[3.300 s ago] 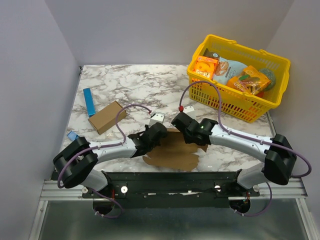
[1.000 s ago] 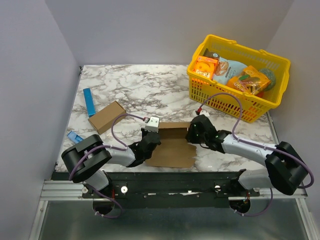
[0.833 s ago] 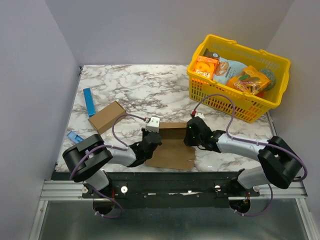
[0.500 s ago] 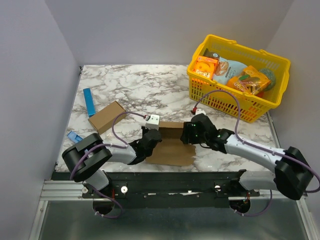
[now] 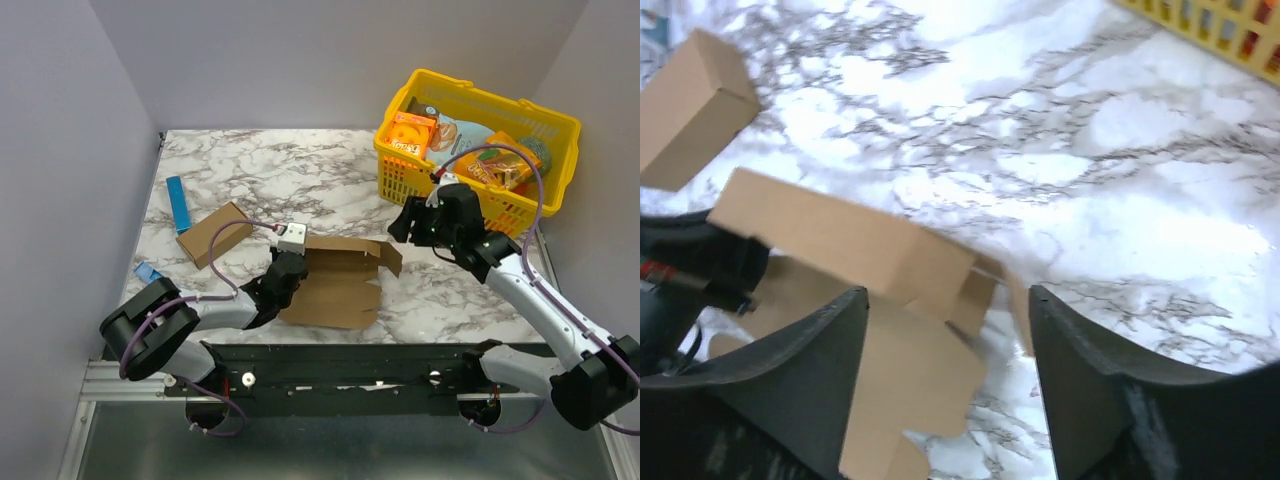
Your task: Fold the paper box
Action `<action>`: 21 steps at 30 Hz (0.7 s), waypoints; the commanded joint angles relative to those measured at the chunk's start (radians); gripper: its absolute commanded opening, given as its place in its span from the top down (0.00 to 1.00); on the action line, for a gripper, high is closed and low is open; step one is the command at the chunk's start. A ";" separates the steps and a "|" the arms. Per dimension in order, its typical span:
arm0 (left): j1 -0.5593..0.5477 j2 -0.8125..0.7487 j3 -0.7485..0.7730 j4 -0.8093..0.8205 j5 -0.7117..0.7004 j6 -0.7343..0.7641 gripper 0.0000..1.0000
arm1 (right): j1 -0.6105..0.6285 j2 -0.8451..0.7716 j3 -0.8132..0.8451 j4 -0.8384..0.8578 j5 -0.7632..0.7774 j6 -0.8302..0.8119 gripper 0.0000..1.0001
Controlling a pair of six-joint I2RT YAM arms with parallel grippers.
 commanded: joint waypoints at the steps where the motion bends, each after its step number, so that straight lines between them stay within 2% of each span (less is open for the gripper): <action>1: 0.008 -0.044 -0.039 0.049 0.021 -0.001 1.00 | -0.114 0.071 -0.074 0.081 -0.093 -0.004 0.35; 8: 0.008 -0.082 -0.072 0.080 0.030 0.005 1.00 | -0.136 0.150 -0.183 0.229 -0.043 0.099 0.38; 12: 0.008 -0.076 -0.069 0.083 0.033 -0.001 1.00 | -0.136 0.193 -0.275 0.376 -0.109 0.154 0.43; 16: 0.010 -0.064 -0.061 0.075 0.035 -0.001 1.00 | -0.107 0.190 -0.346 0.488 -0.208 0.171 0.44; 21: 0.010 -0.041 -0.050 0.066 0.035 -0.004 1.00 | -0.064 0.165 -0.364 0.514 -0.227 0.161 0.44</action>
